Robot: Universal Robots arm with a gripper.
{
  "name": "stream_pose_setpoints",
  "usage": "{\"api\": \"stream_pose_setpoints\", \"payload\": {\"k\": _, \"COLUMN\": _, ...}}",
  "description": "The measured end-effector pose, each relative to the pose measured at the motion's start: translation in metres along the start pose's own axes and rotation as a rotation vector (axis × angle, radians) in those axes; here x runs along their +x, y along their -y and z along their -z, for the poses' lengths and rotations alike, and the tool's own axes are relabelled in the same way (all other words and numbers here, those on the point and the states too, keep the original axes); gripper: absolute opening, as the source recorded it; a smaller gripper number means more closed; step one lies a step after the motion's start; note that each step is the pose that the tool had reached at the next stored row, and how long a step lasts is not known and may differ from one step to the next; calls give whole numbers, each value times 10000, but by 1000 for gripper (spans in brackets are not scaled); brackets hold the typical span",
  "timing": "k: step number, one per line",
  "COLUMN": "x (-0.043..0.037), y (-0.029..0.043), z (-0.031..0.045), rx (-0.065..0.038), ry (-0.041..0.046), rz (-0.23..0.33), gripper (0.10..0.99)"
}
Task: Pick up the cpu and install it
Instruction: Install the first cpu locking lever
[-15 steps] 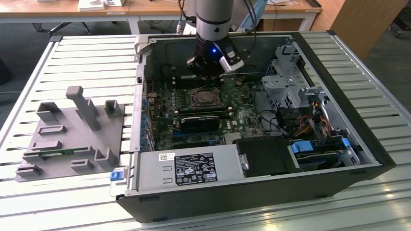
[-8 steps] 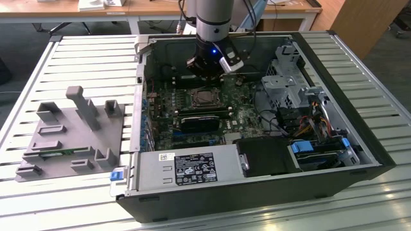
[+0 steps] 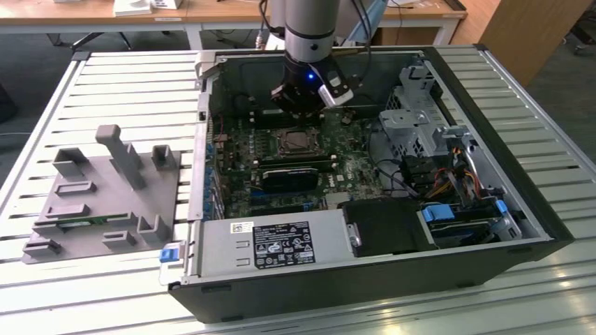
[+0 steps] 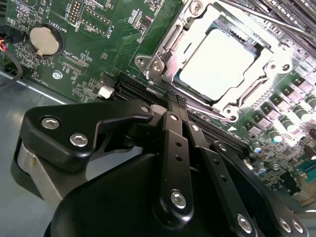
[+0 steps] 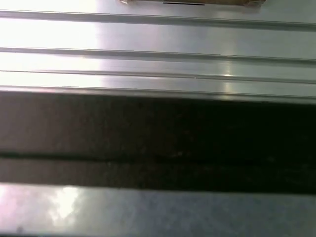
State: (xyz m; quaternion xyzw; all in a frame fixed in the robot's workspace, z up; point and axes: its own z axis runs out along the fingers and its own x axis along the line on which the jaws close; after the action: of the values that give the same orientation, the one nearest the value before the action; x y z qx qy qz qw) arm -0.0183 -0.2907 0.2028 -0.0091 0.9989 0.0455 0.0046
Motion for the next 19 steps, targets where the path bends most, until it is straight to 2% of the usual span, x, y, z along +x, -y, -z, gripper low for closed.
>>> {"api": "stream_pose_setpoints", "payload": {"k": 4, "x": -7, "y": 3, "z": -24, "rx": -1, "ry": 0, "rz": -1, "gripper": 106}}
{"api": "stream_pose_setpoints", "payload": {"k": 14, "x": -12, "y": 1, "z": -9, "rx": -9, "ry": 1, "rz": 0, "gripper": 106}}
{"api": "stream_pose_setpoints", "payload": {"k": 19, "x": -16, "y": 0, "z": -22, "rx": 20, "ry": 0, "rz": 0, "gripper": 106}}
